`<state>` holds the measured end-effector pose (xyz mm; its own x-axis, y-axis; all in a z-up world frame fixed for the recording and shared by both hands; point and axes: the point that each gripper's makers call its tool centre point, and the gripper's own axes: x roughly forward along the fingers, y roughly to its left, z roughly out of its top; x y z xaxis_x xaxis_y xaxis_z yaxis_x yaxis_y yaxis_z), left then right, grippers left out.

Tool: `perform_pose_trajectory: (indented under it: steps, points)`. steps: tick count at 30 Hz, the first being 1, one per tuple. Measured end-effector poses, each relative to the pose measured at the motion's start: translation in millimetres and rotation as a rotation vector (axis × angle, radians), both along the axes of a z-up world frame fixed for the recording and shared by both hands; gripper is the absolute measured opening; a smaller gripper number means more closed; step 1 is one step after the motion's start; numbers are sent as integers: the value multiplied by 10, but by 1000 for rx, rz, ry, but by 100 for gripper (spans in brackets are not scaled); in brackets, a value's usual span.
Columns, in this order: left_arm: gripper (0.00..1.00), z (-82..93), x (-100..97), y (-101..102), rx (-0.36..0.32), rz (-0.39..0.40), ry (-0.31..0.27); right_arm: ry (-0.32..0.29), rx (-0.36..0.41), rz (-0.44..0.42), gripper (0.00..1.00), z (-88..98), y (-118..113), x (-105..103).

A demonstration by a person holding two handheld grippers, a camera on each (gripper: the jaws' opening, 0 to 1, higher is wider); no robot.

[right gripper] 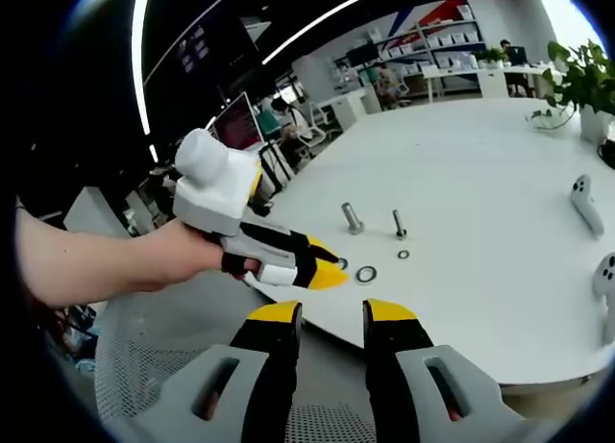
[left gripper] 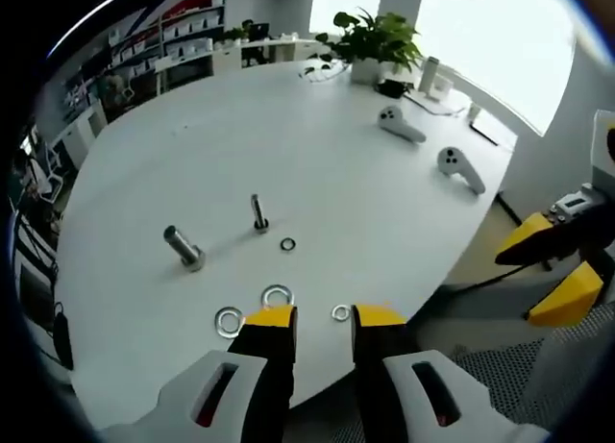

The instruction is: Place the washer onto the threaded stud by aligning its center hole with the stud, sliding it down to the base, and recovering from edge contact or off-axis alignment until the washer reaches the visible bottom stop.

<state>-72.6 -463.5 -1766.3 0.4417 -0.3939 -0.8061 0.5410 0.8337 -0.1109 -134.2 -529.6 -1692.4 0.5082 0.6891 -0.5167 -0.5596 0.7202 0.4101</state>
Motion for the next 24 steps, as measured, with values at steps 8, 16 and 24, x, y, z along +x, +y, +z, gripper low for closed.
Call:
perform_pose_trajectory:
  steps: [8, 16, 24]
  points:
    - [22, -288, -41, -89, 55, -72, 102, -7, -13, -7, 30, -5, -20, 14]
    - [22, -649, -85, -291, 164, -230, 184, -7, -26, -4, 31, -27, -32, 12]
    - [16, -828, -59, -254, 277, -351, 195, -6, -31, -6, 31, -37, -40, 14]
